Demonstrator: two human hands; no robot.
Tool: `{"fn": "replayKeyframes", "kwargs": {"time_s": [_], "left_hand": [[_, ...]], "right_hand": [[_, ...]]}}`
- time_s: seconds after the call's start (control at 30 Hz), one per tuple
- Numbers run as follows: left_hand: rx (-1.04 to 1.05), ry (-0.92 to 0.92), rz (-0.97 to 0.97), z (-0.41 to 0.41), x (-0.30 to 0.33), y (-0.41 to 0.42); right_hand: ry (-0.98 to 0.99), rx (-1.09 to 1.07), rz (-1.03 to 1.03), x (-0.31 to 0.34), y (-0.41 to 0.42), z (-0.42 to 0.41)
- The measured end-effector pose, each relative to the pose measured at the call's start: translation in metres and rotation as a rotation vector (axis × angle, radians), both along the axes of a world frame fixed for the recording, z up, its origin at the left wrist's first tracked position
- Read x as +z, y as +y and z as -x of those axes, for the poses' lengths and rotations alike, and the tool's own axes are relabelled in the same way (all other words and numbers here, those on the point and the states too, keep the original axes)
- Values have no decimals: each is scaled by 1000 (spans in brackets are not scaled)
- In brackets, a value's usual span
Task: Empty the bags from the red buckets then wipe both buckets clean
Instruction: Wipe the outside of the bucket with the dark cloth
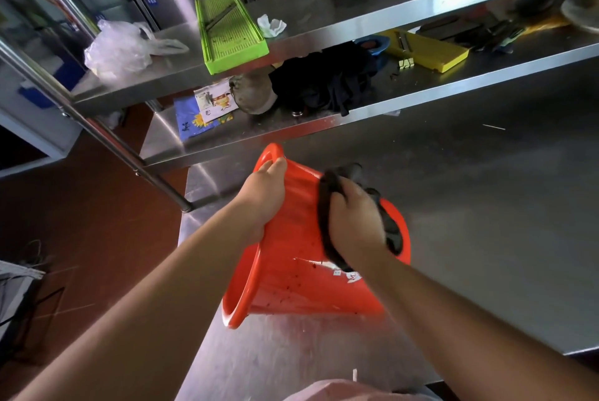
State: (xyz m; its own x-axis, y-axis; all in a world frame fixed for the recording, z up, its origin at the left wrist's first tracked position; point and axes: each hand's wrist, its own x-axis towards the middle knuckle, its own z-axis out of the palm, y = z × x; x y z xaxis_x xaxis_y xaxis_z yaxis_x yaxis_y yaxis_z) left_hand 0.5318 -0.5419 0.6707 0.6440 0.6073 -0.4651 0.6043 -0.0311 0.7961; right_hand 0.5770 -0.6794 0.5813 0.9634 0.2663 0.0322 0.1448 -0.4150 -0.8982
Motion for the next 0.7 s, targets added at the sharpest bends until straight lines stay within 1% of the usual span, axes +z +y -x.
{"fn": "replayKeyframes", "kwargs": {"time_s": [0.07, 0.13, 0.17, 0.3, 0.4, 0.5, 0.57, 0.7], "left_hand": [[10, -32, 2, -5, -1, 0], [32, -58, 46, -5, -1, 2], [52, -55, 58, -5, -1, 4], [78, -38, 72, -3, -6, 12], [104, -12, 75, -2, -5, 22], [179, -25, 152, 2, -4, 36], [188, -39, 181, 4, -6, 40], [209, -25, 160, 4, -8, 40]], "right_hand": [[-112, 135, -108, 21, 28, 20], [-122, 180, -203, 34, 43, 36], [-131, 182, -212, 35, 45, 39], [-298, 220, -92, 15, 26, 36], [-316, 130, -45, -13, 4, 29], [-261, 19, -4, -46, -25, 14], [-191, -43, 35, -61, -43, 5], [154, -223, 5, -82, -69, -6]]}}
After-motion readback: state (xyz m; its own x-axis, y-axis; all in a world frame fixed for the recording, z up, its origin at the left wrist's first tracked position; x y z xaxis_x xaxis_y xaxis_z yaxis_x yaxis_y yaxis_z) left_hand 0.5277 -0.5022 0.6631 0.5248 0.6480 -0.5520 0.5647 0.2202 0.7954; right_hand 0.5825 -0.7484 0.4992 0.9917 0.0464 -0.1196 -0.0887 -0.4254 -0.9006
